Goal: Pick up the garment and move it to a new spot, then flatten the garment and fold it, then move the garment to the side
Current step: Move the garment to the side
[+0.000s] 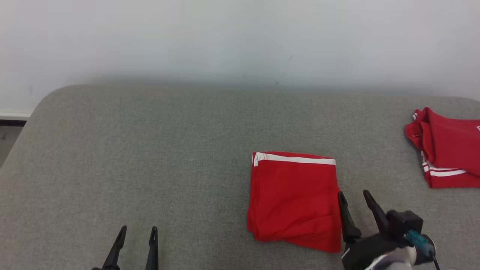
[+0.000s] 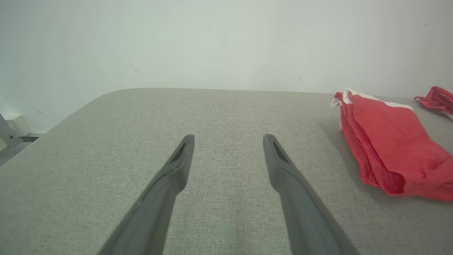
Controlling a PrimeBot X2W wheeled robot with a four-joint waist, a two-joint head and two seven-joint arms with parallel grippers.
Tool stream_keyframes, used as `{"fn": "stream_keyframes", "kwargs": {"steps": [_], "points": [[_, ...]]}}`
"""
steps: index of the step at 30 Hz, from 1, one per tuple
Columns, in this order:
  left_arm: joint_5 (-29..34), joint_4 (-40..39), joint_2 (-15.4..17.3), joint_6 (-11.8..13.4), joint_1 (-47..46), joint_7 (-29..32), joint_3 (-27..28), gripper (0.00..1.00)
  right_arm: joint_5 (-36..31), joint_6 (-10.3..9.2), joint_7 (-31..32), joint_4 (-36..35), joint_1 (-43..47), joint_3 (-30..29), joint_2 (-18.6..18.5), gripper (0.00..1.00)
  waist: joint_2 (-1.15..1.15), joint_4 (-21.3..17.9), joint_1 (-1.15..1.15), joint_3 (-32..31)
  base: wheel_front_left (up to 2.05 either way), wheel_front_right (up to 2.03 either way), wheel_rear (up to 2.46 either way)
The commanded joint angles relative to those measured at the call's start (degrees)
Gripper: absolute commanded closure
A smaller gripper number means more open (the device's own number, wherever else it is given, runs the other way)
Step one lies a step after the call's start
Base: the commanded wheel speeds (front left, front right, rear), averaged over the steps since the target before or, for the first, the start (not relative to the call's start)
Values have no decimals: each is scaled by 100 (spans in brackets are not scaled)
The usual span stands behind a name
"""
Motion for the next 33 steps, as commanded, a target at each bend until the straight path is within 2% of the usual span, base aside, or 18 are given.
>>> {"fn": "stream_keyframes", "kwargs": {"steps": [1,5,12,20,21,22,23,26,33], "points": [[-23,4,-8,5,-76,-15,-17,0,43,-15,0,267,-225,38,-54,0,0,123,0,146,0,0,0],[-73,35,-8,5,-150,-15,-58,0,104,-15,-1,1101,-904,159,-147,0,0,247,0,283,0,0,0],[-95,89,-8,5,-281,-15,-114,0,339,-15,23,2500,-1580,259,-169,0,0,434,0,404,0,0,0],[-111,94,-7,5,-282,-15,-57,0,760,-14,52,3251,-1666,558,50,0,0,436,0,359,0,0,0],[-116,100,-7,5,-280,-15,-63,0,846,-14,80,3304,-1678,615,78,58,0,431,0,351,0,0,0],[-120,107,-8,5,-282,-15,-74,0,932,-14,92,3335,-1691,684,97,96,0,424,0,344,0,0,0],[-124,112,-8,5,-286,-15,-89,0,1006,-13,90,3367,-1707,741,104,100,0,418,0,337,0,0,0],[-124,123,-7,5,-291,-15,-116,0,1163,-14,80,3455,-1751,877,50,100,0,409,0,312,0,0,0],[-129,123,-8,6,-292,-15,-105,0,1281,-20,20,3434,-1996,1063,-441,100,0,346,0,309,0,0,0]]}}
